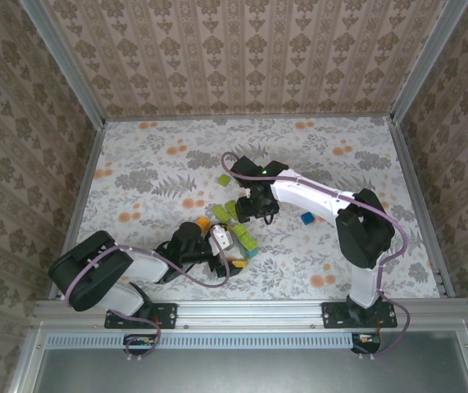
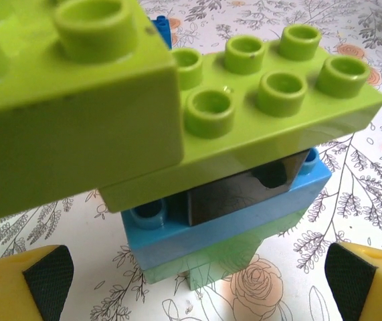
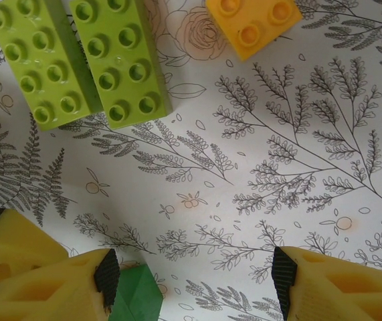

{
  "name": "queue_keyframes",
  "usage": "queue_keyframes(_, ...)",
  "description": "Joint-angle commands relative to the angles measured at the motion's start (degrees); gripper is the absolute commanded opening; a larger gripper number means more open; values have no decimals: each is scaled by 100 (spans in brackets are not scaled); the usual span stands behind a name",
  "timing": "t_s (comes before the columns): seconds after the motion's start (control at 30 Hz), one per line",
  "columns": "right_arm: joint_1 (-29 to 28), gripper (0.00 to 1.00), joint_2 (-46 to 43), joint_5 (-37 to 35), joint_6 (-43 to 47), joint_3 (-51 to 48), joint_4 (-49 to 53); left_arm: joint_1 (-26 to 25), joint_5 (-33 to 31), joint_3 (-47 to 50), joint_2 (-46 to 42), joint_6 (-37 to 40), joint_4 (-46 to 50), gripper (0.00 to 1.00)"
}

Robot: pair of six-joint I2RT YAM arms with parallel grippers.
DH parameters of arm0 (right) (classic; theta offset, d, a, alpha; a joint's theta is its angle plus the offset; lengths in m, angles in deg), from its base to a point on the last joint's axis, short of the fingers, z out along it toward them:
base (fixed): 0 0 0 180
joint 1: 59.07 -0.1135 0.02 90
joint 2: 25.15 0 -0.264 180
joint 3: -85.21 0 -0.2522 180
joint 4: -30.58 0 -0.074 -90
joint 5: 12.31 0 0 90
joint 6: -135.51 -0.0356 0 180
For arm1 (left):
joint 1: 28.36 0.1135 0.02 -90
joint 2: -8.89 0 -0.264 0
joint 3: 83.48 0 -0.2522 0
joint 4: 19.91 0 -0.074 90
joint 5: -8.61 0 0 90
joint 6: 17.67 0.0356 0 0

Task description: Assemble a carrot with lego

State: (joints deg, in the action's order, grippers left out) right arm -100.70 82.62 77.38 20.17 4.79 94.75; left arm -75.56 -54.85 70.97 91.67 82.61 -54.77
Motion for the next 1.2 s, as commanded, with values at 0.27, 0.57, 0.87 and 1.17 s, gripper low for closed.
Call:
queue_keyframes(0.27,-12,65,101,501,467,233,-155,164,9,-166,115,-47,11,100)
queue_keyframes(0.57,-69,65,291,847,737,389,-41,214,43,-139,85,-78,-42,100)
queue_keyframes(0.87,-231,65,401,1085,910,479,102,253,67,-40,-50,-96,-141,100)
queue_keyframes(1.17,-264,66,337,746,828,605,206,273,207,-34,-101,-73,-163,100)
